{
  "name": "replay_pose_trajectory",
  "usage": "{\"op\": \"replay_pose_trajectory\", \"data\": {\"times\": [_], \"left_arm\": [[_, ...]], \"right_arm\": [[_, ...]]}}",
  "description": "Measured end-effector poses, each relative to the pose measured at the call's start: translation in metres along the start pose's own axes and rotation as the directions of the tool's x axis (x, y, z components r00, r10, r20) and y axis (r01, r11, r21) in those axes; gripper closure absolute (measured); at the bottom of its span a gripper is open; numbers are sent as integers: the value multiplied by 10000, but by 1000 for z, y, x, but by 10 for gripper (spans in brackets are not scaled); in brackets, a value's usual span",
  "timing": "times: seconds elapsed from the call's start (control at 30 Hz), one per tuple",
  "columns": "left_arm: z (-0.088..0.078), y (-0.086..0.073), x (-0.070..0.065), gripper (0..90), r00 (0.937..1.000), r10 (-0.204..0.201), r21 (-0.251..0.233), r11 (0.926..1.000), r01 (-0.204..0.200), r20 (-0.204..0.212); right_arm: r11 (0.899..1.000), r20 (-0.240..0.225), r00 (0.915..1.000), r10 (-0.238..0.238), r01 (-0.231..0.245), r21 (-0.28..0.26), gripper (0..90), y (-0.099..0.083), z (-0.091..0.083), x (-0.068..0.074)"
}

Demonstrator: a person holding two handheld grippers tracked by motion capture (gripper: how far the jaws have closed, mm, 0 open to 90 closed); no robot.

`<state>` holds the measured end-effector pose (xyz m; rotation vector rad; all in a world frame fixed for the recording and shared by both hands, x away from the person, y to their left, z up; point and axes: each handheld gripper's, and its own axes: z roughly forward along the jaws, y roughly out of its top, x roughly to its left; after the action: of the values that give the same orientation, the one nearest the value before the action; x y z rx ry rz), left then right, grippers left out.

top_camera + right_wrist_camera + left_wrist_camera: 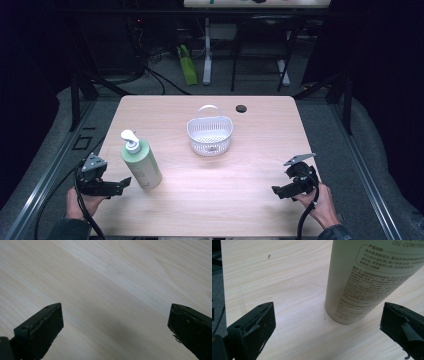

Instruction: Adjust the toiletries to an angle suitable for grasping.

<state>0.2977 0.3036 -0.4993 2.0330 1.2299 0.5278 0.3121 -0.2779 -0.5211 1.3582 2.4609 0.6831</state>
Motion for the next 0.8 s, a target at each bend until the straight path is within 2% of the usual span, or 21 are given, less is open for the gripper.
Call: {"op": "replay_pose_trajectory", "data": {"times": [0.1,0.23,0.53,0.63,0.8], "left_arm": [[-2,1,1,0,9994,-232,-237,9994,238,245],[-4,4,0,0,9990,-258,-388,9989,272,360],[-10,10,-4,0,9976,-253,-886,9956,310,649],[-12,13,-7,0,9969,-187,-1040,9942,266,762],[-15,18,-11,0,9962,-143,-1285,9914,254,864]], "right_arm": [[9998,-91,9998,-174,175,63,0,1,2,1],[9993,-131,9994,-330,333,169,0,2,4,1],[9992,-175,9992,-361,364,184,0,2,5,1],[9998,-465,9988,-171,175,66,0,2,4,-1],[9999,-524,9985,-169,168,-10,0,3,2,0]]}}
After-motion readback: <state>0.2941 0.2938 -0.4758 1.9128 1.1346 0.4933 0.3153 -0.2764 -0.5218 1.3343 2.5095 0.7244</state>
